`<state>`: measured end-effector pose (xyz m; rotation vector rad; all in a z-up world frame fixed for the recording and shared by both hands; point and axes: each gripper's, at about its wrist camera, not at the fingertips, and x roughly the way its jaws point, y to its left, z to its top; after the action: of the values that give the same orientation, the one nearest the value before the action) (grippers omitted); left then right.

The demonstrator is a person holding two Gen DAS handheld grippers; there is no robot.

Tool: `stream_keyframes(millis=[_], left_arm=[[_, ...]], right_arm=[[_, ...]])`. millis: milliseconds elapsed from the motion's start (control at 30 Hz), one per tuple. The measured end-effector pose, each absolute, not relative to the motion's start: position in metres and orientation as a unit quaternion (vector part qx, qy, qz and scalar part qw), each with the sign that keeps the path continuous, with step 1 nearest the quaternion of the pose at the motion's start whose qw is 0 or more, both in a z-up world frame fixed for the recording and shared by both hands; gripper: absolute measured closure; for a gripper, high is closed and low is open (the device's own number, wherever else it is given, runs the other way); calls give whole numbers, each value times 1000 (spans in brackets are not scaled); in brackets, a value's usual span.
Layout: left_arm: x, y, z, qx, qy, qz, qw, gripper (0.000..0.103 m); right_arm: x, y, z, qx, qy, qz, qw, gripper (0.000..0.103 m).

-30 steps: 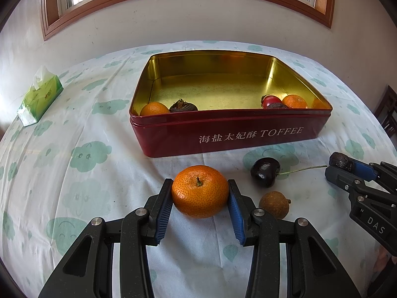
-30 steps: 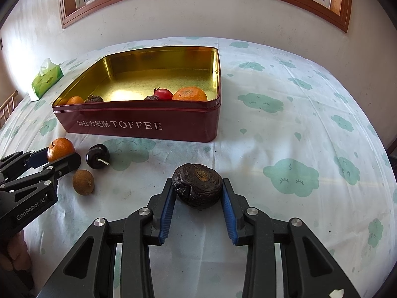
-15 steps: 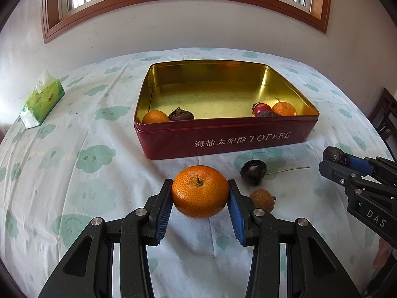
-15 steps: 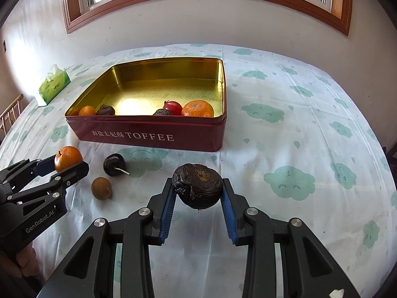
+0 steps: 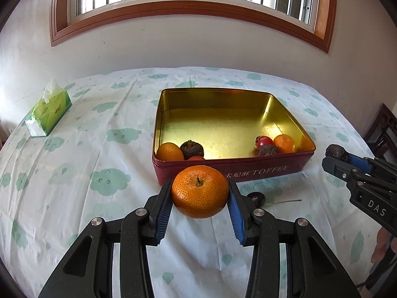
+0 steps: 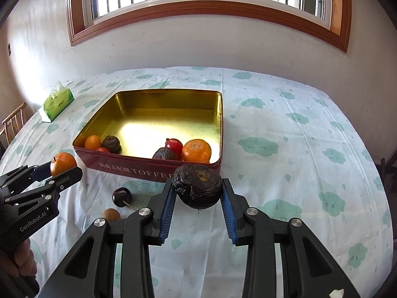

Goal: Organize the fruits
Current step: 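Lift both held fruits and carry them over the TOFFEE tin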

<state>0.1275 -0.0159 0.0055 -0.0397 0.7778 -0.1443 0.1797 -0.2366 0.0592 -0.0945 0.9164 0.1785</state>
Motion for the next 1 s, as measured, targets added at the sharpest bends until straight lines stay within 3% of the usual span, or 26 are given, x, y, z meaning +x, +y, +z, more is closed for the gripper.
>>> stream_keyframes(millis=[400, 1000], left_arm=[[164, -13, 24, -31, 364, -74, 928, 60], [213, -20, 1, -2, 399, -72, 914, 60]], right_arm=[[206, -224, 64, -53, 438, 98, 892, 70], [252, -208, 33, -64, 465, 109, 876, 70]])
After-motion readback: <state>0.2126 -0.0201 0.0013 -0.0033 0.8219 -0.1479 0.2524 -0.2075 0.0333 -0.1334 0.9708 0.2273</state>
